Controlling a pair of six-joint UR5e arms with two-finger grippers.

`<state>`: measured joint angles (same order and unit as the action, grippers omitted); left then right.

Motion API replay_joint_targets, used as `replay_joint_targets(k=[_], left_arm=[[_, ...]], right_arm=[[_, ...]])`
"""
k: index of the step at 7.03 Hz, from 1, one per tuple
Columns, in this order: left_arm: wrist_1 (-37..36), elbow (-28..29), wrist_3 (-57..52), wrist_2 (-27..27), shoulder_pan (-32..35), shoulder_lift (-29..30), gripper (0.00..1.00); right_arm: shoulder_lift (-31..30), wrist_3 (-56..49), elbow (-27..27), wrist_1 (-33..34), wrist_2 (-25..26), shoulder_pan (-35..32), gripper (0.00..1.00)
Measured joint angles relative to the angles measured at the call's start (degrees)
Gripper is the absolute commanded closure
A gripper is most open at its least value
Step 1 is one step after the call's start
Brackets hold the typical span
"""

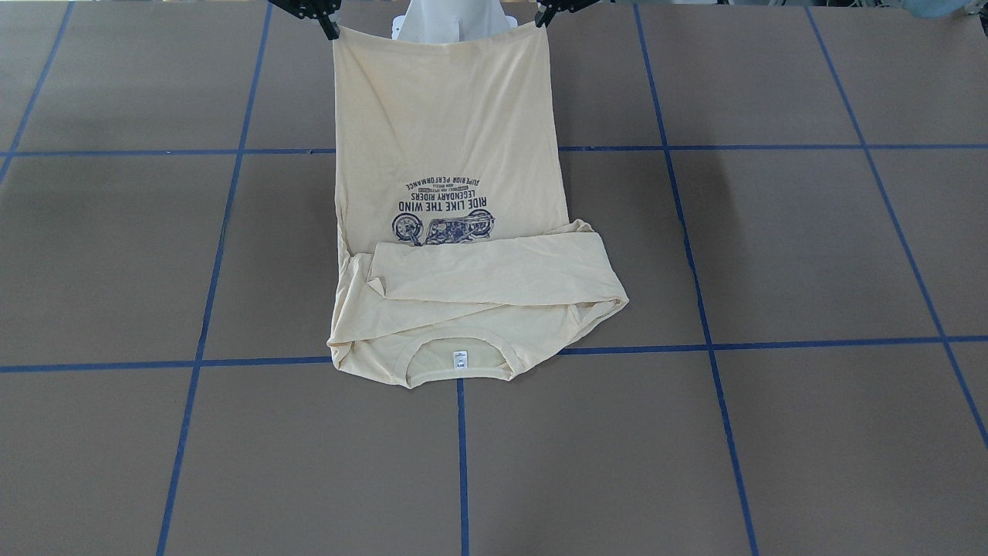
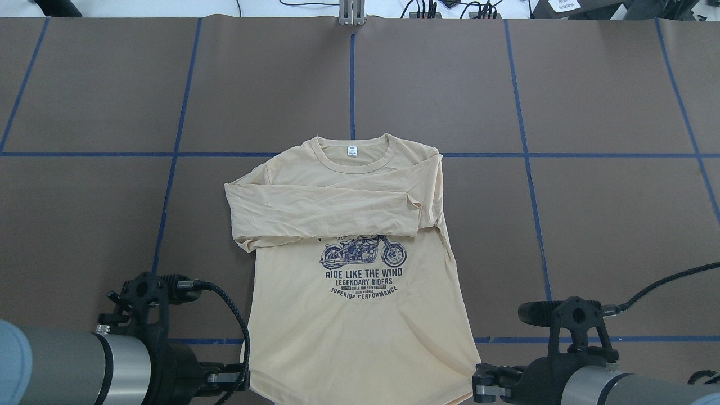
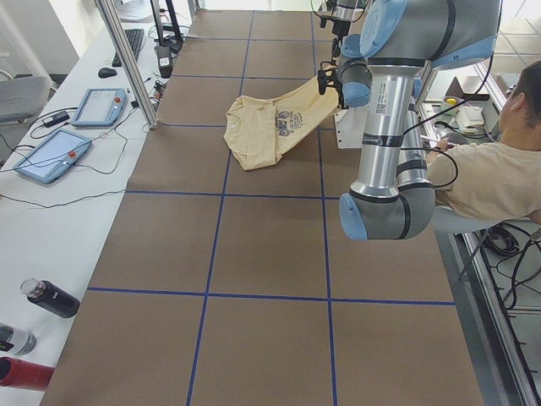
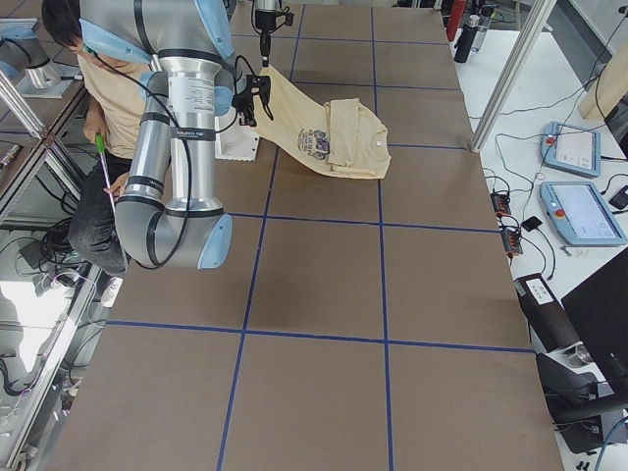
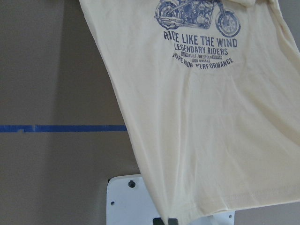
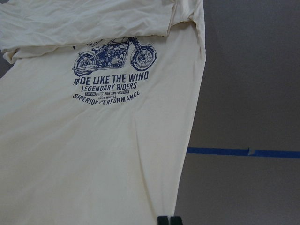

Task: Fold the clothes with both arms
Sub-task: 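Lift the hem with both grippers and fold it toward the collar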

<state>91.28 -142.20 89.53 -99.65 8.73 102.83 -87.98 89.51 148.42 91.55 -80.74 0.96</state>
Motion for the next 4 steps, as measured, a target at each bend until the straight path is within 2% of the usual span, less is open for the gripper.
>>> replay_joint_targets(k=[2,4], left_arm=[[-0.43,4.23,0.0,0.62,3.77,1.58,1.0],[-0.41,12.58,-0.91,2.1,10.42,6.56,1.0]], right_arm=[[2.94,-0.03,-3.13,0.44,-0.25,-5.84,1.0],[11.98,-0.55,-13.19,0.26,-0.58,-14.51,1.0]])
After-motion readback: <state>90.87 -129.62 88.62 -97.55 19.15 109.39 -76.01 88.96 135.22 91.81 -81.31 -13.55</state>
